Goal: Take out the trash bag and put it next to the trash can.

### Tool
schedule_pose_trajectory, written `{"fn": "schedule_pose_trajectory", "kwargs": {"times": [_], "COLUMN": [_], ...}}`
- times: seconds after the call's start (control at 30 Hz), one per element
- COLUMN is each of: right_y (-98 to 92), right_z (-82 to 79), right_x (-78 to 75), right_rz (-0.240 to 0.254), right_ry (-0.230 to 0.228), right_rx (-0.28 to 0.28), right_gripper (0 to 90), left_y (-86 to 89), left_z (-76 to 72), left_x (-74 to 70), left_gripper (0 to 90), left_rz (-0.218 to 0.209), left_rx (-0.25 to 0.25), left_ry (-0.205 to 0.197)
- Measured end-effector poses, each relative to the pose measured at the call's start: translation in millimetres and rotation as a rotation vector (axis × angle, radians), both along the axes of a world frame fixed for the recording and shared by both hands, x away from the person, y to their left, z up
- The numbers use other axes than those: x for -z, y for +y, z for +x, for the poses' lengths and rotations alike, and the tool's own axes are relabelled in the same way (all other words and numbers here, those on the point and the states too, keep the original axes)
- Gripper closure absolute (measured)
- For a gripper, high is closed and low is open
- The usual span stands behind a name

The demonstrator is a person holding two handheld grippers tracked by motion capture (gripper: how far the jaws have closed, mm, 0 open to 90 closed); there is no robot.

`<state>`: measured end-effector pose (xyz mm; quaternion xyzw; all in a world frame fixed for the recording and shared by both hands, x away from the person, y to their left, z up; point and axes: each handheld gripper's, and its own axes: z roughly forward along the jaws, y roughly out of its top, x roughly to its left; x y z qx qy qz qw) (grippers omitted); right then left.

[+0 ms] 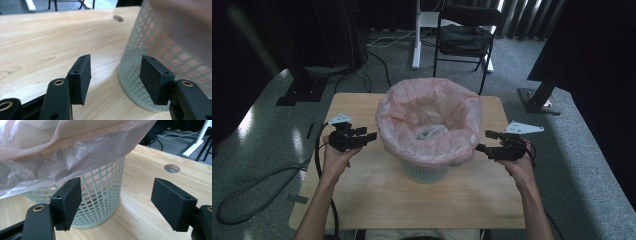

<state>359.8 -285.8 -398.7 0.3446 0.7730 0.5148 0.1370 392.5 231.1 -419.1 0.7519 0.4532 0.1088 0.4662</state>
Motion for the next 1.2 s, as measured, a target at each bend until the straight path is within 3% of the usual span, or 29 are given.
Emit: {"fn": "schedule_pose_trajectory", "kwargs": {"times": [0.07,0.17,0.3,0.47,0.53,0.77,1.0,1.2], "right_y": [-1.9,-2.6,-0.6,1.7,1.8,3.4,-1.8,0.8], "right_z": [-0.2,-0.9,-2.5,-4.7,-6.0,-10.8,-19.1,-21.0], "right_x": [-0.2,-0.6,-2.5,-8.1,-10.1,-2.0,-15.8,-27.6], "right_rz": [0.008,0.016,0.032,0.058,0.072,0.045,0.061,0.088], "right_ry": [-0.002,-0.011,-0.021,-0.044,-0.054,-0.038,-0.067,-0.087], "right_rx": [0.003,0.007,0.001,-0.01,-0.022,-0.053,-0.075,-0.104], "right_gripper": [23.5,22.4,21.5,20.1,20.3,21.2,22.0,22.4], "left_y": [-5.4,-14.4,-19.0,-15.6,-14.5,-11.0,3.8,0.5], "left_z": [4.9,7.5,4.4,-3.2,-5.9,-12.6,-16.1,-14.7], "left_x": [3.1,1.8,-11.1,-30.8,-37.2,-44.2,-51.7,-69.7], "left_gripper": [42.4,42.1,41.2,40.9,40.6,40.7,40.6,39.0], "left_rz": [-0.002,-0.038,-0.129,-0.209,-0.208,-0.186,-0.279,-0.311], "left_rx": [0.006,0.033,0.081,0.117,0.124,0.134,0.127,0.156], "left_ry": [0.004,-0.011,-0.063,-0.118,-0.133,-0.136,-0.151,-0.173]}}
